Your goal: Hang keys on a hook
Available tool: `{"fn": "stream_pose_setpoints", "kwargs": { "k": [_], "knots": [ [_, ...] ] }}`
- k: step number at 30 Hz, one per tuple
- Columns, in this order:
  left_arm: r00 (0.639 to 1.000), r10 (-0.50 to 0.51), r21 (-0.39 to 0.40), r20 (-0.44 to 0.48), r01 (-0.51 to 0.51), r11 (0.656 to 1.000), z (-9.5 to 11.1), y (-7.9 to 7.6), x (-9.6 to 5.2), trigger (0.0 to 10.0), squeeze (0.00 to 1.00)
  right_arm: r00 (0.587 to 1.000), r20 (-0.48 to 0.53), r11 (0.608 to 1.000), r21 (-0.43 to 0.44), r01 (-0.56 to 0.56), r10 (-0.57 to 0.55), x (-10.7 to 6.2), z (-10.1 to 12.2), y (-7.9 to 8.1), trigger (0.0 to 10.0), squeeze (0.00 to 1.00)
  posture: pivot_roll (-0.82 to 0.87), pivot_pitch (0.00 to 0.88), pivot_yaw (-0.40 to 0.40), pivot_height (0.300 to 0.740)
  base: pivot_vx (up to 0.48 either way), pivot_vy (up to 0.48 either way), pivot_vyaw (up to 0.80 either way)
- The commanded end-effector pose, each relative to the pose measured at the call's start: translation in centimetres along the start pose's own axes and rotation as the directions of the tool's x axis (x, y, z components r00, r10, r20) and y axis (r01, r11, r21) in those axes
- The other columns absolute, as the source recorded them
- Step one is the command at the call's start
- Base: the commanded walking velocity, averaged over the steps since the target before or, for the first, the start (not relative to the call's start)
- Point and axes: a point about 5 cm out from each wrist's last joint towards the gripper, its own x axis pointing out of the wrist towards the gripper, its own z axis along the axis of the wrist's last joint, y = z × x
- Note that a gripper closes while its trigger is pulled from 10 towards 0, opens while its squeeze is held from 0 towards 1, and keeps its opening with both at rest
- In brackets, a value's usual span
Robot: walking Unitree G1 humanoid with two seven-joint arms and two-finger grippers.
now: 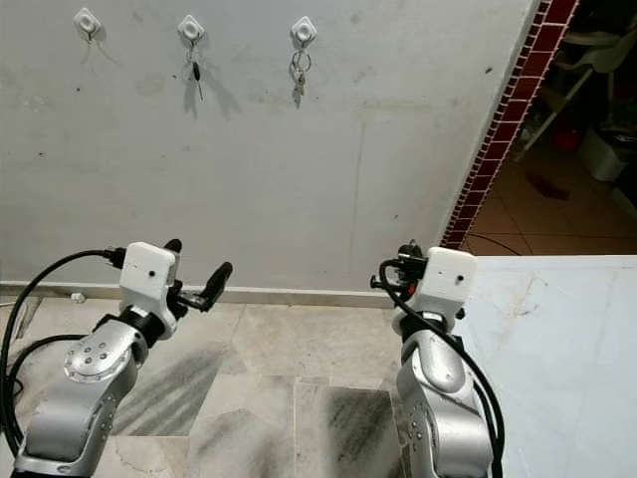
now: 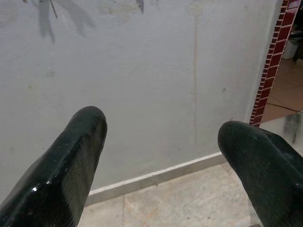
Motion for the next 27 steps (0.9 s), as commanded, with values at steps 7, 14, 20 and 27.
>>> {"fn": "stream_pose_setpoints", "kwargs": {
  "k": [7, 14, 20, 27],
  "knots": [
    [1.000, -0.002, -0.003, -0.012, 0.002, 1.000, -0.08, 0.10, 0.12, 10.0, 0.00, 1.000, 0.006, 1.000, 0.000, -0.004, 0.004, 0.21, 0.20, 0.18, 10.0, 0.00, 0.11, 0.003, -0.039, 0.740, 0.000, 0.480, 0.00],
    [1.000, 0.000, -0.002, -0.012, 0.000, 1.000, -0.06, 0.13, 0.31, 10.0, 0.00, 1.000, 0.009, 1.000, -0.001, -0.002, 0.002, 0.26, 0.26, 0.08, 10.0, 0.00, 0.11, 0.002, -0.039, 0.740, 0.000, 0.480, 0.00],
    [1.000, 0.008, -0.001, -0.007, -0.008, 1.000, 0.06, 0.31, 0.55, 10.0, 0.00, 1.000, 0.009, 1.000, 0.000, -0.004, 0.004, 0.25, 0.24, 0.11, 10.0, 0.00, 0.10, 0.002, -0.038, 0.740, 0.000, 0.480, 0.00],
    [1.000, 0.010, -0.006, -0.005, -0.010, 1.000, 0.06, 0.37, 0.64, 10.0, 0.00, 1.000, 0.012, 1.000, -0.004, -0.007, 0.007, 0.36, 0.38, 0.10, 10.0, 0.00, 0.10, 0.002, -0.038, 0.740, 0.000, 0.480, 0.00]
  ]
}}
